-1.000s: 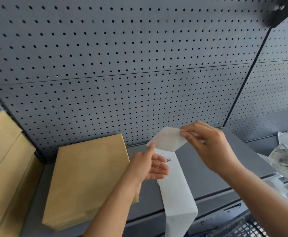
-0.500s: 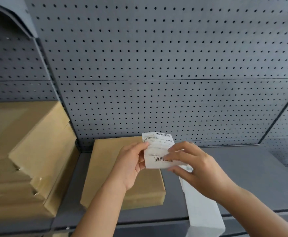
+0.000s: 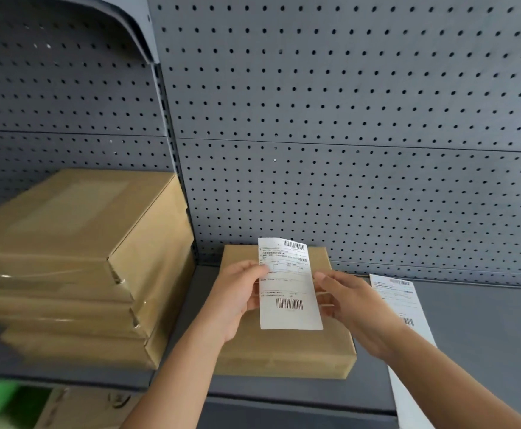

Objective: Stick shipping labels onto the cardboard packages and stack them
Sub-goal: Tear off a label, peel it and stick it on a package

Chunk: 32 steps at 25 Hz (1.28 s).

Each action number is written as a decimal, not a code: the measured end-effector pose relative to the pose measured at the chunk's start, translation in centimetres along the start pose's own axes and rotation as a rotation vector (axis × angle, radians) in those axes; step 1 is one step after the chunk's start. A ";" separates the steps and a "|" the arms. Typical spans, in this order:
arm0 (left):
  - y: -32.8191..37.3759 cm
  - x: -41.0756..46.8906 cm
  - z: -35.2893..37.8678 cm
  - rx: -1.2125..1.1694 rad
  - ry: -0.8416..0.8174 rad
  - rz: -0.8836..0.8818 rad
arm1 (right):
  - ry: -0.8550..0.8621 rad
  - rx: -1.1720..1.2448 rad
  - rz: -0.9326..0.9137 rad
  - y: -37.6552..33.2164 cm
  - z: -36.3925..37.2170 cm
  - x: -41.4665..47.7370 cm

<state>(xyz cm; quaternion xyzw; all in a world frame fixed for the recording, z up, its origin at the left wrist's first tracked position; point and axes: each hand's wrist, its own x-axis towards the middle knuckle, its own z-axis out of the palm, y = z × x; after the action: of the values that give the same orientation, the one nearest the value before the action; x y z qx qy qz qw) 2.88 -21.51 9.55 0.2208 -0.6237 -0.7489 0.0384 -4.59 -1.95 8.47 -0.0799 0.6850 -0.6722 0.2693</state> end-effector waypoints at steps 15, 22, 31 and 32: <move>-2.0 4.9 -2.3 0.639 0.125 0.130 | 0.198 -0.354 -0.044 1.0 1.5 4.5; -2.4 5.9 -1.8 0.831 0.216 0.147 | 0.248 -0.611 -0.097 1.6 1.7 5.5; -2.8 6.8 -1.2 0.991 0.243 0.140 | 0.247 -0.836 -0.190 2.0 2.5 5.8; -2.7 6.7 -1.1 1.000 0.243 0.142 | 0.247 -0.859 -0.197 2.0 2.6 5.8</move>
<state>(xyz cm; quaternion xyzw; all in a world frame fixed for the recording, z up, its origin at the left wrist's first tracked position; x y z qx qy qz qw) -2.14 -24.16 4.93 0.2548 -0.9097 -0.3240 0.0511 -7.79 -6.78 5.11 -0.1683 0.9178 -0.3540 0.0628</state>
